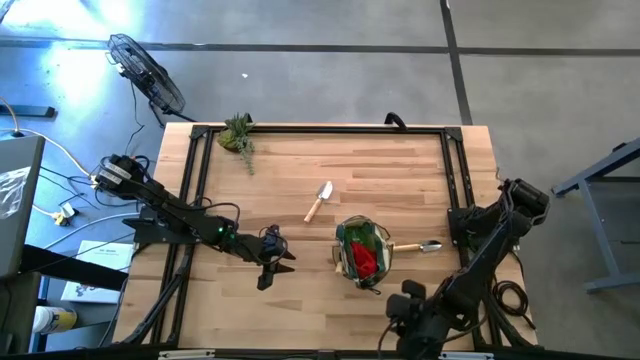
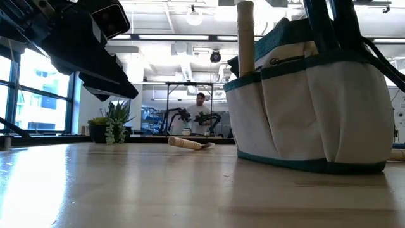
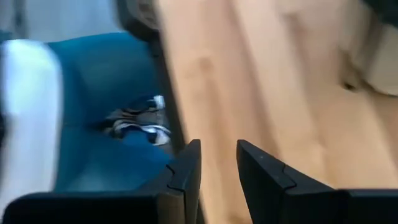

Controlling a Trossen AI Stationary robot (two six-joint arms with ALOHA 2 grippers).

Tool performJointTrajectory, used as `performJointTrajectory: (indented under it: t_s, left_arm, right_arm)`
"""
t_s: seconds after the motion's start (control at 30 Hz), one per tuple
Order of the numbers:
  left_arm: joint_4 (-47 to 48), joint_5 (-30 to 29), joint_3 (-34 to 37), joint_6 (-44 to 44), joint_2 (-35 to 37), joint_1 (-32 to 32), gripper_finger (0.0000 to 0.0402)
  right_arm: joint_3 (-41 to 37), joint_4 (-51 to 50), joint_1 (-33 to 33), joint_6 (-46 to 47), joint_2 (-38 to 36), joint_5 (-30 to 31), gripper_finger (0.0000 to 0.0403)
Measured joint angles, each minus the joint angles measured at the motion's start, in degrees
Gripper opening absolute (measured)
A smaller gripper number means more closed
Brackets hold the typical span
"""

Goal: Pick & Place Garden tools in Gardening bag
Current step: Move the light brown gardening bag to the botton center of the table

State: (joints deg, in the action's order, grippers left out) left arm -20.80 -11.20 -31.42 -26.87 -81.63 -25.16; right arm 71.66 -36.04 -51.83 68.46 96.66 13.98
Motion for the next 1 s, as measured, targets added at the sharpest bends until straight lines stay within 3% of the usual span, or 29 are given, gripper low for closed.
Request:
performJointTrajectory:
  t_s: [0.33,0.6,0.77,1.0]
  left_arm:
    - [0.2,-1.5,0.0,0.0,0.0,0.0,0.0161]
    - [1.0,-1.8,0.1,0.0,-1.2,0.0,0.0161]
    - [-0.5,-2.0,0.1,-0.5,-5.1,0.0,0.0161]
    - [-7.0,-1.2,0.0,-0.5,-11.8,0.0,0.0161]
  right_arm:
    - [0.0,-12.9,0.0,8.4,0.0,2.8,0.0093]
    - [0.0,-14.8,-0.1,8.5,0.1,5.6,0.0093]
    - [0.0,-17.8,-0.1,10.4,0.2,6.8,0.0093]
    - [-2.7,-22.6,0.6,14.4,0.2,12.9,0.0093]
